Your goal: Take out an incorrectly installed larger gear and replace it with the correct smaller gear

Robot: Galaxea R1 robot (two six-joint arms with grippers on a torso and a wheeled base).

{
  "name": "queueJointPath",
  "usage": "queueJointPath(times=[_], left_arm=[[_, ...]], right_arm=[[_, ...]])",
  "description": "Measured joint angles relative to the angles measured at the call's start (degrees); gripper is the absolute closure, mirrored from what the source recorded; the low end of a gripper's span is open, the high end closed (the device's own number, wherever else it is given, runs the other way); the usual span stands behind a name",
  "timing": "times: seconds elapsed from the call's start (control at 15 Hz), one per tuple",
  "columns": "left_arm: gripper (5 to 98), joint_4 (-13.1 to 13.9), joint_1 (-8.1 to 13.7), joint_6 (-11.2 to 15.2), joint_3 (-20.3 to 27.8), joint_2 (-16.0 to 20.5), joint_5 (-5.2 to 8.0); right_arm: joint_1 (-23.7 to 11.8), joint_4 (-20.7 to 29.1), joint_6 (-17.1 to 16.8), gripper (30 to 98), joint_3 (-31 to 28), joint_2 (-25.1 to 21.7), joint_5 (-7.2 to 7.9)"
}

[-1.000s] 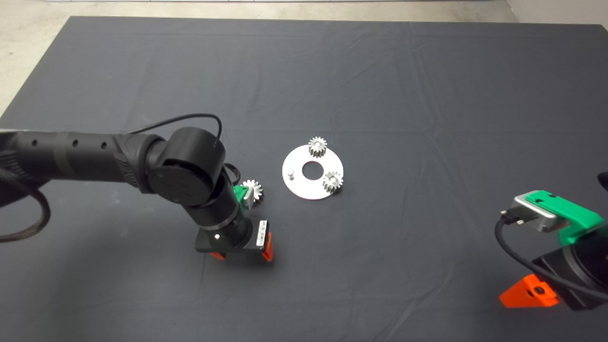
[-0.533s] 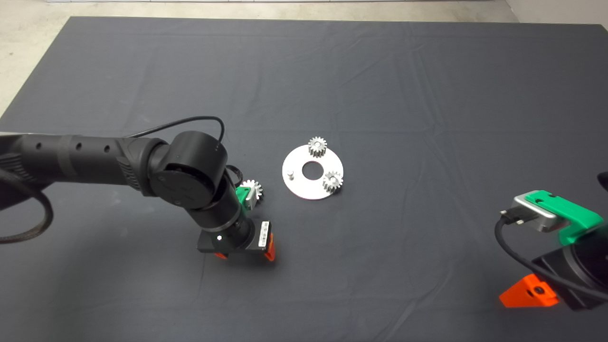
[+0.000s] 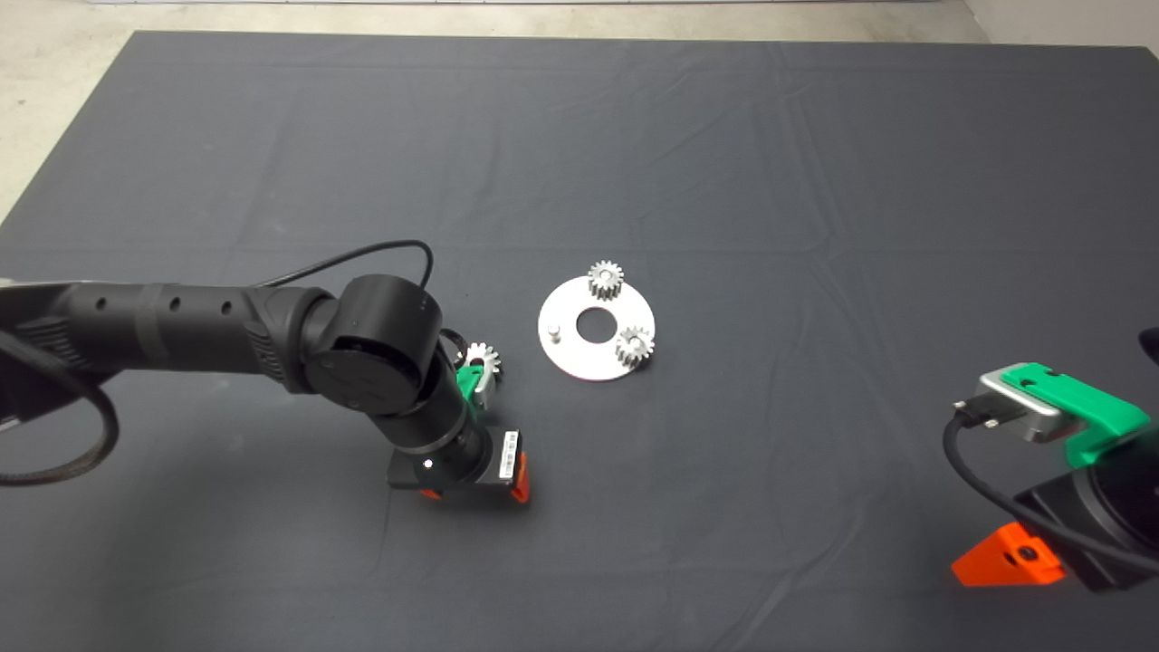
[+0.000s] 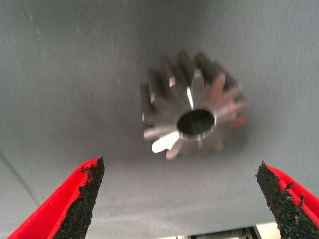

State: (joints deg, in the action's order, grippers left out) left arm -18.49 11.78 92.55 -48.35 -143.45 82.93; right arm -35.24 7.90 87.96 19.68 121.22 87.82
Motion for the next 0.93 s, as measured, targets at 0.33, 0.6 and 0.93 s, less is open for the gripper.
queueJointPath(times=[0.33,0.6,0.93], left_arm=[[25.2,-1.0,0.0,-1.1,-2.5,-1.8,0.0],[25.2,-2.2,0.0,-1.4,-3.6,-2.9,0.04],[28.6,-3.8,0.0,-1.5,-4.0,-3.2,0.11]], right_arm=[[0.0,0.0,0.0,31.6,0.0,0.0,0.02],[0.0,0.0,0.0,31.6,0.0,-0.1,0.02],[0.0,0.0,0.0,31.6,0.0,-0.1,0.02]])
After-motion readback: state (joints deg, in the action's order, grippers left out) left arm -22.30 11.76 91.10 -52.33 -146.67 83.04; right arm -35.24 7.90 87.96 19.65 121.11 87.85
